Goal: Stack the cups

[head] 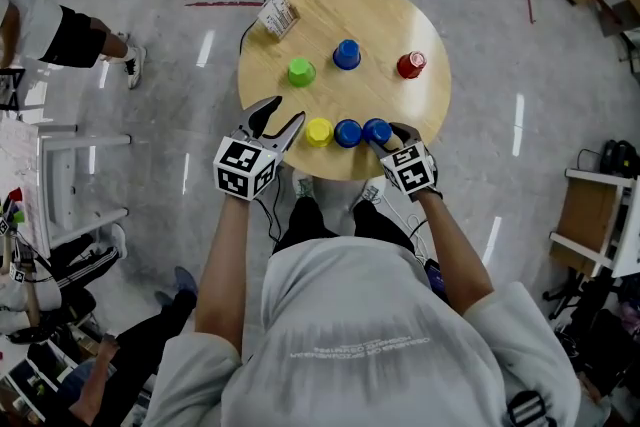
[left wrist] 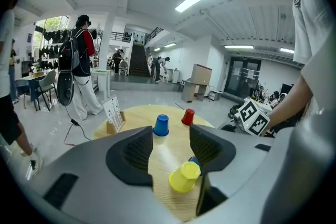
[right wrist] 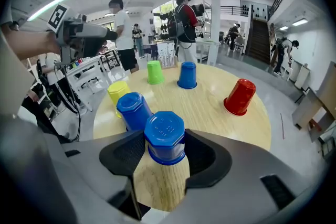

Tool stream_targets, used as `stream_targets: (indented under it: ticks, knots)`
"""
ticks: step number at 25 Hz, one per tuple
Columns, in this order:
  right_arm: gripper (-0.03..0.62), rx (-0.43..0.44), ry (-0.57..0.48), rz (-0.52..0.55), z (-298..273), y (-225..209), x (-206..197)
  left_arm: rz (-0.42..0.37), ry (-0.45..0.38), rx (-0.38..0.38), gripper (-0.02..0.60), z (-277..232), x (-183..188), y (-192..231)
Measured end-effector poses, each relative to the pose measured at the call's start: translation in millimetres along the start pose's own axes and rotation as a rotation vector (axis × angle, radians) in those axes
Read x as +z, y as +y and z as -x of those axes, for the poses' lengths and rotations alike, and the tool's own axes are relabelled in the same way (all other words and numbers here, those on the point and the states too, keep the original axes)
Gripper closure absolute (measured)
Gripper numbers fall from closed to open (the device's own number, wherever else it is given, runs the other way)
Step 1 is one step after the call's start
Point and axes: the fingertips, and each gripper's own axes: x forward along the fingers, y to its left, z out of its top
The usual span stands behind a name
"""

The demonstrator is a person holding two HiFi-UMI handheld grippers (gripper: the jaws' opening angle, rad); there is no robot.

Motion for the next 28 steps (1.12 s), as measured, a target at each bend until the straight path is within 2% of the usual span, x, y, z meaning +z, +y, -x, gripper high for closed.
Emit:
stream_targets:
  ticks: [5, 10, 15, 19, 28]
  knots:
    - [0.298, 0.032, -0.033, -0.039, 11.6, 2.0, 7.5, -0.003, -0.002, -0.003, 0.345, -2.4, 2.8, 0.4]
    - [0.287, 0.012, -0.161, -0.11, 46.3, -9.2, 37.4, -0.04, 0.016, 0.011, 0.345, -17.2, 11.3, 12.9]
    - [0.287, -0.053, -0.256, -0.119, 72.5, -27.8, 70.9, -0.043, 0.085, 0.058, 0.342, -49.7, 1.4, 46.7]
    - [0.286, -0.089, -0.31, -0.131, 89.3, -40.0, 91.1, -0.062, 0.169, 0.06, 0.324, -78.1, -16.6, 62.5]
    - [0.286, -0.156, -0.342, -0.155, 109.2, -59.8, 103.9, -0.061, 0.316, 0.063, 0.296, -130.3, -63.2, 89.7]
